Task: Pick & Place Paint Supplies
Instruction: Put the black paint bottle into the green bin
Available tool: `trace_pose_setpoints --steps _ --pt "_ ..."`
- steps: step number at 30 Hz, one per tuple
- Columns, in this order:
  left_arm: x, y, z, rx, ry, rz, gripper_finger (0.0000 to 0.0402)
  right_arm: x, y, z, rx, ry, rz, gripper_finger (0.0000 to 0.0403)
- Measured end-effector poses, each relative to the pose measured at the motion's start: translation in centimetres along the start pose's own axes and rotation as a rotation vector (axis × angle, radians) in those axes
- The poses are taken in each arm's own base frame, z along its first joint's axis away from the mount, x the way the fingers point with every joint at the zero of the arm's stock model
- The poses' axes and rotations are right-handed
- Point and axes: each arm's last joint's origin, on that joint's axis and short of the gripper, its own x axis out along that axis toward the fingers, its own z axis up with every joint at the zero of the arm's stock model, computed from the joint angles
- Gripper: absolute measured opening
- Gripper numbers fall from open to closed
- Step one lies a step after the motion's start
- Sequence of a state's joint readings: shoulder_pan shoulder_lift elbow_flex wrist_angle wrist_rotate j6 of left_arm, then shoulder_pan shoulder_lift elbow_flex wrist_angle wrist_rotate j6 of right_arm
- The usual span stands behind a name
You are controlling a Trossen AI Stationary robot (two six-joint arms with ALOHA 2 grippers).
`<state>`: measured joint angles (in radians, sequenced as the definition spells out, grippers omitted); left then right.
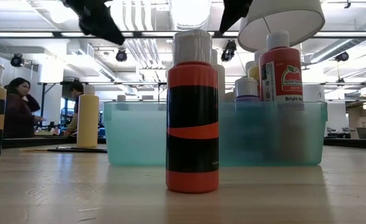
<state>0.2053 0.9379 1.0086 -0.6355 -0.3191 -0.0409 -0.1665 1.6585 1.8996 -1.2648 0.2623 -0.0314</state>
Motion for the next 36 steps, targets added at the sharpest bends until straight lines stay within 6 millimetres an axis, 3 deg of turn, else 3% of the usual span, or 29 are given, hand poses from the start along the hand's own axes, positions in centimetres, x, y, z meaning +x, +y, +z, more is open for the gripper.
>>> trace_pose_setpoints --steps 10,17,23,36 --pt "-0.5 2.1 -2.1 -0.069 0.050 0.180 0.0161 0.0 0.0 0.0 0.001 0.001 0.000 0.0086" --pt "-0.1 2.4 -2.0 -0.140 0.040 0.243 0.0161 0.0 0.0 0.0 -0.001 -0.001 -0.001 0.0108" --pt "2.5 4.1 -1.6 -0.199 0.080 0.354 0.0161 0.0 0.0 0.1 0.005 -0.009 -0.001 0.0125" --pt "8.5 10.6 -1.0 -0.414 0.261 0.422 0.0162 0.0 0.0 0.1 0.002 -0.013 -0.001 0.0159"
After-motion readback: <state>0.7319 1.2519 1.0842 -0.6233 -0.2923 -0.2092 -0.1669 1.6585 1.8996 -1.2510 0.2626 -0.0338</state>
